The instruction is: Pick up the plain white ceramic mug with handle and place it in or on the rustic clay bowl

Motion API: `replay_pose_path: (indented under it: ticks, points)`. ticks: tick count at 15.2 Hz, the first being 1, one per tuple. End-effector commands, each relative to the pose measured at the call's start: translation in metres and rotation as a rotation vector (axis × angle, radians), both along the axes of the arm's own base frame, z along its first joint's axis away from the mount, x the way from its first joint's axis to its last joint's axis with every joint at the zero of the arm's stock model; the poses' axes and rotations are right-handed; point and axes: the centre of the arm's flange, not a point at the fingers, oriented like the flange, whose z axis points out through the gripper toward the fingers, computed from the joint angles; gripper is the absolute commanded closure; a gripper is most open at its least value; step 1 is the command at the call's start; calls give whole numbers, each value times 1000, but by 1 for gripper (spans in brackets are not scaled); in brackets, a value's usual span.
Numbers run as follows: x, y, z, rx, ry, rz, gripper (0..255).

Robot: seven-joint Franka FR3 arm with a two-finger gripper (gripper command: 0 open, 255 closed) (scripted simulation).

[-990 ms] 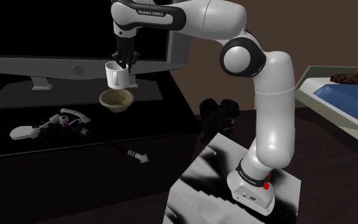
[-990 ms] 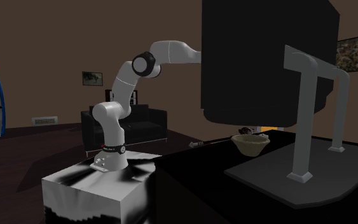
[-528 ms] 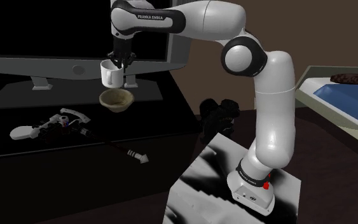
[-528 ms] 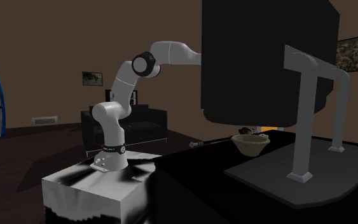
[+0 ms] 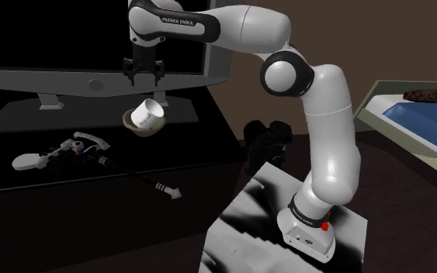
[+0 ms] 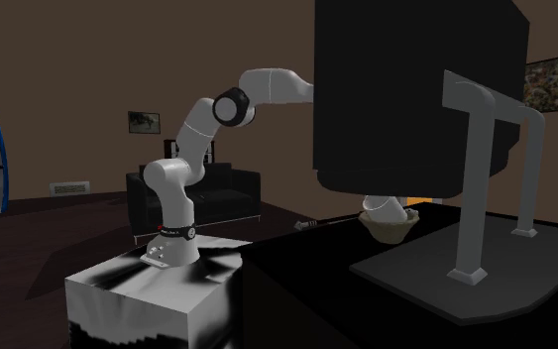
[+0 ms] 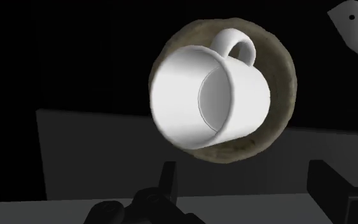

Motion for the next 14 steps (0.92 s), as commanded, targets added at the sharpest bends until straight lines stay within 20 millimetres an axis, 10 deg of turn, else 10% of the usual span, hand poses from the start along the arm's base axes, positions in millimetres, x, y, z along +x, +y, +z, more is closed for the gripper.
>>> replay_pose_path:
  ticks: [1,6,14]
  points:
    - [30,-21,-59,-37,13,298,0]
    - [3,-21,-17,-36,12,302,0]
    - [3,-21,-17,-36,12,302,0]
